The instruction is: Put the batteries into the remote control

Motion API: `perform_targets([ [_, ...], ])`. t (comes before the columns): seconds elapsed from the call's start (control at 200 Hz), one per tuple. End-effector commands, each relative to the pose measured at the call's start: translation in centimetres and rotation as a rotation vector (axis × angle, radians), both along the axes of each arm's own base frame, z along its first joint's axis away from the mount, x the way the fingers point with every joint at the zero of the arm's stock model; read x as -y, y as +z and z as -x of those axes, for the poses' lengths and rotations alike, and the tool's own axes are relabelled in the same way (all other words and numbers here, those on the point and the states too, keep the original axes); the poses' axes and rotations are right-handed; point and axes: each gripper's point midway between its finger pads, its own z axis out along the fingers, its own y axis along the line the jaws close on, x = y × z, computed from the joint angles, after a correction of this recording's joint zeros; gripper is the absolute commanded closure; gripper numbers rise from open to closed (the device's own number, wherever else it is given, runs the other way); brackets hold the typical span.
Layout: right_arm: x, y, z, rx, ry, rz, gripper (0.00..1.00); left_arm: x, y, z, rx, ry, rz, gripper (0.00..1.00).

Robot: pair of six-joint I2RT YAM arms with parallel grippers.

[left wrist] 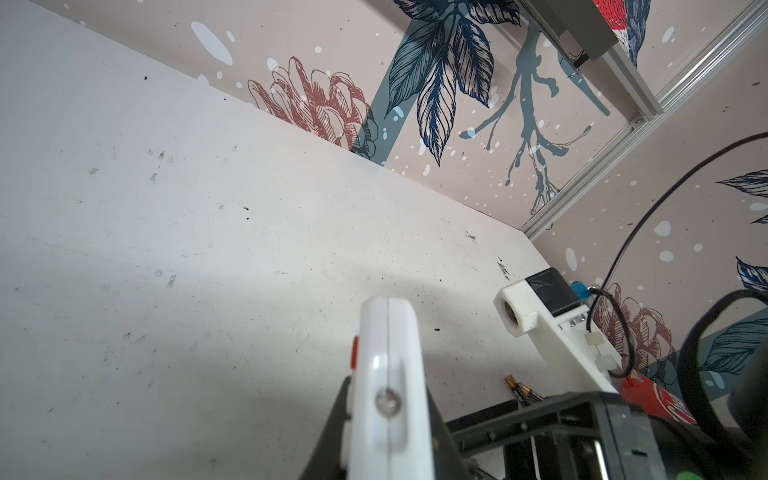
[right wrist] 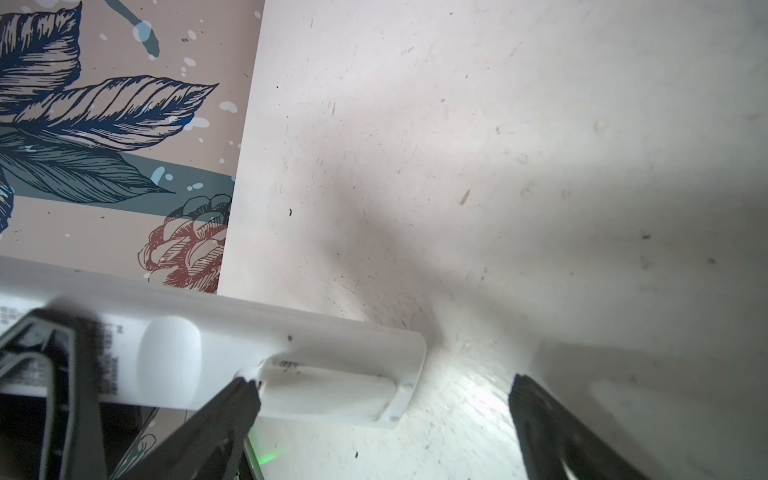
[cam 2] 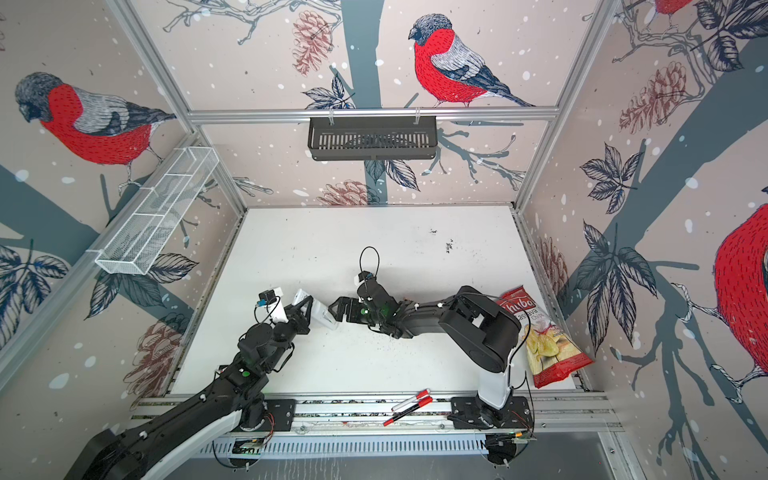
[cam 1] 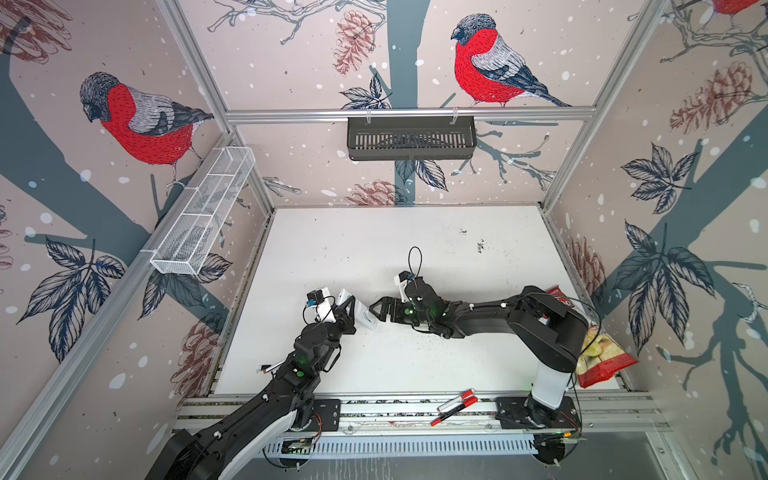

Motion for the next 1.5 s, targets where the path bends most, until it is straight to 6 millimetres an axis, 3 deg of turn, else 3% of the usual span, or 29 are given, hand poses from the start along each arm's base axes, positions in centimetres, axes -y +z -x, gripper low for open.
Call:
perform_targets([
  [0.0, -1.0, 0.6, 0.5, 0.028, 0.046, -0.022, 0.02, -0.7, -4.4, 1.4, -0.076, -0.009, -0.067, 1.0],
  [0.43, -1.0, 2.4, 0.3, 0.129, 0.058, 0.002, 0.01, -0.8, -4.4, 1.4, -0.074, -0.007, -0.063, 1.0],
  [0.63, 0.5, 3.9, 0.4, 0.423, 0.17, 0.066, 0.01, -0.7, -4.3, 1.5, -0.072, -0.014, -0.061, 1.0],
  [0.735, 1.3, 4.7, 1.6, 0.592, 0.28, 0.068, 0.01, -0.7, -4.2, 1.5, -0.07, -0.017, -0.061, 1.0],
  [1.066, 0.6, 3.4, 3.0, 0.888, 0.538, 0.18, 0.05, -0.5, -4.2, 1.6, -0.069, -0.027, -0.06, 1.0],
  [1.496, -1.6, 2.0, 1.7, 0.866, 0.665, 0.146, 0.09, -0.4, -4.2, 1.7, -0.065, -0.033, -0.057, 1.0],
])
